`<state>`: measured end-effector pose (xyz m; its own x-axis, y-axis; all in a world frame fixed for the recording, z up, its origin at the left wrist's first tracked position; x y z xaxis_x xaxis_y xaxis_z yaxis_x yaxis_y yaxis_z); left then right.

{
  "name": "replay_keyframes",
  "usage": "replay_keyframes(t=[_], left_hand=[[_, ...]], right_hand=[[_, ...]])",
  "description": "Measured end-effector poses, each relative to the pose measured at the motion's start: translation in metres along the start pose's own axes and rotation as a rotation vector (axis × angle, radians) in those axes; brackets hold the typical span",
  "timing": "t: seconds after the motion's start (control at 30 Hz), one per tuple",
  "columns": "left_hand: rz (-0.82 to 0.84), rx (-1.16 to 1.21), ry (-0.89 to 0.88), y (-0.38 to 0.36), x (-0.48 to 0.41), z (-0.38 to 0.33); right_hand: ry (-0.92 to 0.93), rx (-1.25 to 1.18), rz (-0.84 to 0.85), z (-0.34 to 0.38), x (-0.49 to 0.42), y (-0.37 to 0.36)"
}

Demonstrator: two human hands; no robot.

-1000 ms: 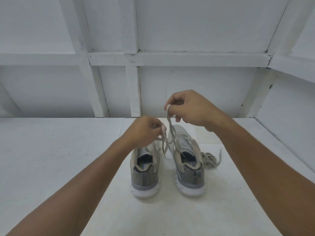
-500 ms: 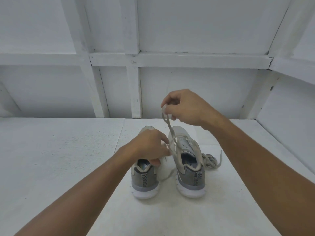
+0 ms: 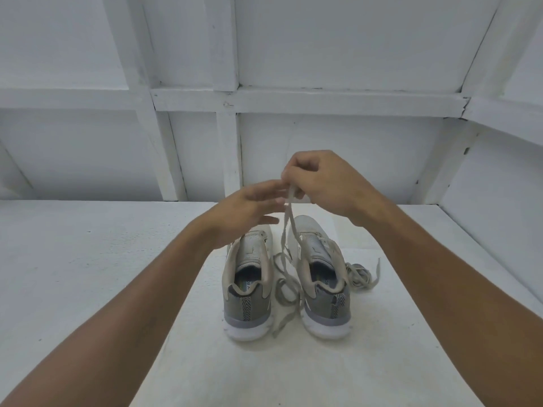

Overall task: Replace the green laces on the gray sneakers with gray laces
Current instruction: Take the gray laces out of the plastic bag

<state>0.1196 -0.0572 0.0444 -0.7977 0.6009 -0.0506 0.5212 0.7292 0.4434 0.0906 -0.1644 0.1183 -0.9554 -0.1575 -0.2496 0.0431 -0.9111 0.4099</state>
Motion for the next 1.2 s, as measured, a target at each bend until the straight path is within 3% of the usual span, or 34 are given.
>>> replay_keyframes(t=[0.43, 0.73, 0.9, 1.0, 1.2], left_hand=[[-0.134, -0.034, 0.114, 0.047, 0.031, 0.036], [-0.256, -0.137, 0.253, 0.073, 0.055, 0.056], [-0.271, -0.127, 0.191, 0.068, 0.043, 0.036], [-0.276, -0.157, 0.151, 0.064, 0.035, 0.021], [-0.219, -0.198, 0.124, 0.046, 0.029, 0.008]], right_hand=[[-0.064, -0.069, -0.248, -0.037, 0.001, 0.050], [-0.099, -0.139, -0.215, -0.045, -0.003, 0.038], [-0.132, -0.157, -0.045, -0.039, 0.000, 0.000], [-0.188, 0.015, 0.061, -0.043, 0.003, -0.007], [-0.263, 0.328, -0.158, -0.084, 0.021, 0.068]])
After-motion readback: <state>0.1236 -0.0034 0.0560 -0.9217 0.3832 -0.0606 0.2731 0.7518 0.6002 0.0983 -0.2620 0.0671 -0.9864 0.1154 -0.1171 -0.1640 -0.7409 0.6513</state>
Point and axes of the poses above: each hand's wrist, its own x-axis away from the middle knuckle, its own y-axis out of the back of the hand, z = x × y, the point moved 8 cm from there along -x, towards the middle knuckle, and after that the axes turned 13 degrees about -x, right-handed, at the moved point
